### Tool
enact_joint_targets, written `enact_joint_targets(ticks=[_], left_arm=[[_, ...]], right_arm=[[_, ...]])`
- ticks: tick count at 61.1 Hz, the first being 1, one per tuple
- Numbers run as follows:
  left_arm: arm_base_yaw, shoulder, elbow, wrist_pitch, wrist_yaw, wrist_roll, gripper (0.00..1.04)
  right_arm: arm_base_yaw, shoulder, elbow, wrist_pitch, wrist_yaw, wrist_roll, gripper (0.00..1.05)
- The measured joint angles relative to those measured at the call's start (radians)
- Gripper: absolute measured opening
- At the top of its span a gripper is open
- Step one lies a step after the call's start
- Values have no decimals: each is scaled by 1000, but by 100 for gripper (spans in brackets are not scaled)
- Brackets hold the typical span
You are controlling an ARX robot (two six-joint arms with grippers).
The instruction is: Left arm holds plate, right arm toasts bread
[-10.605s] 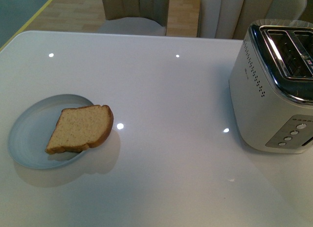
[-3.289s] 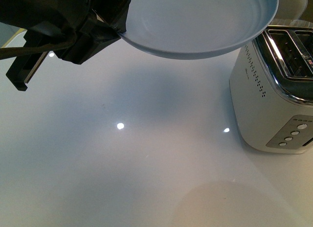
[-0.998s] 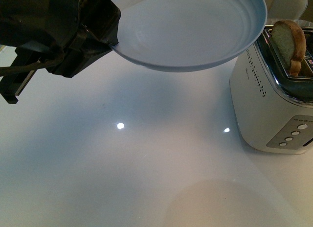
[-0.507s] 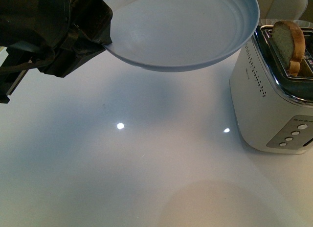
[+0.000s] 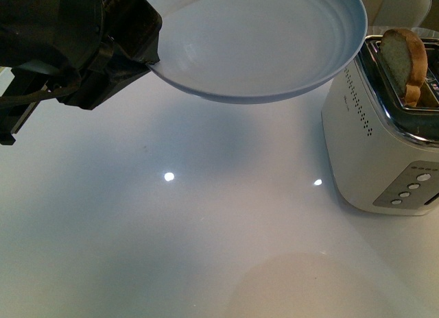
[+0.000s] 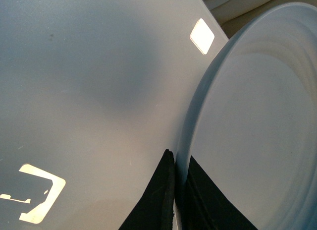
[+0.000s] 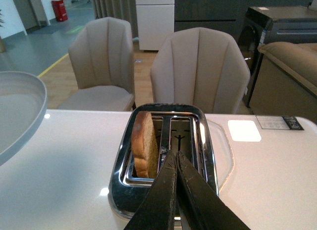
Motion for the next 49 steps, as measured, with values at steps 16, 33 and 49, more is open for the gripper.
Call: enact_joint_targets(ticks=[16, 33, 49], left_arm=[[-5, 0, 0, 0, -12, 5, 3], [-28, 1, 0, 7, -24, 7, 3], [-35, 3, 0, 8, -26, 8, 3]], right_arm=[[-1, -132, -48, -82, -1, 0, 2], [-1, -221, -81, -115, -1, 0, 2], [-1, -316, -82, -206, -2, 0, 2]])
